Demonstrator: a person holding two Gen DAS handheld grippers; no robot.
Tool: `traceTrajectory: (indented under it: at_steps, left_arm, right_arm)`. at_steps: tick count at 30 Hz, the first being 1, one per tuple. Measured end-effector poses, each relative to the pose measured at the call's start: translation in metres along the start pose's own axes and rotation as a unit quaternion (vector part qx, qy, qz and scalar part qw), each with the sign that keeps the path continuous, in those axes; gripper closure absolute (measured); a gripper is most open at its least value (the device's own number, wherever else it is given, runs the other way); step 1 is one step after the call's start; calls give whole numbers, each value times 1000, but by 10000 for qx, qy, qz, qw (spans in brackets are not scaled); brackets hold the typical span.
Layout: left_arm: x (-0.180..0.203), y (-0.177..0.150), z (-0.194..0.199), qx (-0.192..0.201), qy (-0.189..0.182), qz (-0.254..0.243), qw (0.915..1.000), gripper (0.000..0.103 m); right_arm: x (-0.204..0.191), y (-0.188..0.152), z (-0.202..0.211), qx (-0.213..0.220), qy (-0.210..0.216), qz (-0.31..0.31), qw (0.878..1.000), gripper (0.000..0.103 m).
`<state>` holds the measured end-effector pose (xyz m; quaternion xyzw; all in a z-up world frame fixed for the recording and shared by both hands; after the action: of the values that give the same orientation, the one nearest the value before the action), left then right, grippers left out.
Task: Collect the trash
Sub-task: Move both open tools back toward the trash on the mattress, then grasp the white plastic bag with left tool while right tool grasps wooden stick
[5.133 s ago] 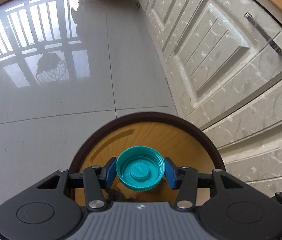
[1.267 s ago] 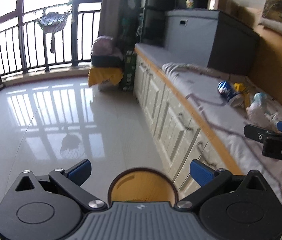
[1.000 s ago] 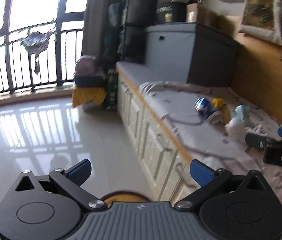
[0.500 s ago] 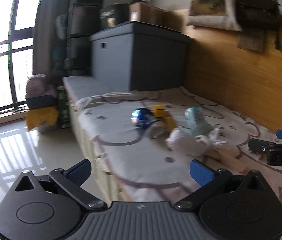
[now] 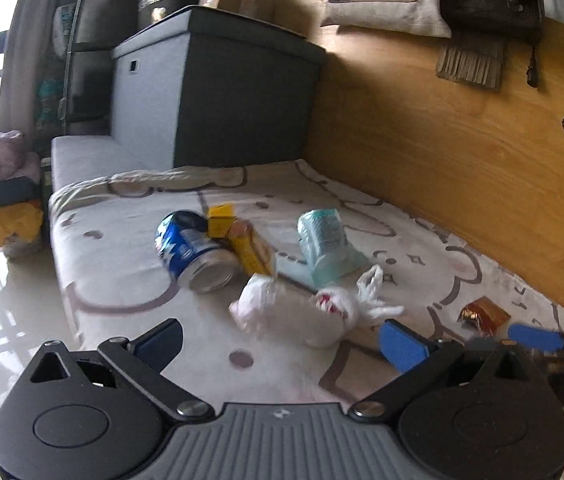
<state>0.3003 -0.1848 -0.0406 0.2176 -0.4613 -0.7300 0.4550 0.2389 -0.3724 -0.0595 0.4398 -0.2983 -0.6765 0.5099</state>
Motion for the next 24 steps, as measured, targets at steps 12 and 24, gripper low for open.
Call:
traceTrajectory:
  at_steps: [12, 24]
  left_arm:
    - [-20, 26, -69, 2, -468, 513, 9976, 0]
    - [-4, -1, -69, -683, -1973, 1004, 9728, 0]
  right_arm:
    - [0, -21, -27, -274, 297, -182, 9990, 26]
    - [-4, -22, -56, -579, 316, 306, 9974, 49]
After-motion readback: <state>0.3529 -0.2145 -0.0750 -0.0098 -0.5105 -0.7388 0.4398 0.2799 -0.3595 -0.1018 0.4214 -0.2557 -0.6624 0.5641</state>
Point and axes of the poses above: each gripper's, at about its wrist camera, not at the fingertips, and z roughly against the way its jaws point, x to its right, y to its top, the point moved 7 cm from there along -z, roughly the way its jaws point, and after that the axes turned 4 degrees about -z, right-handed, at the moved point
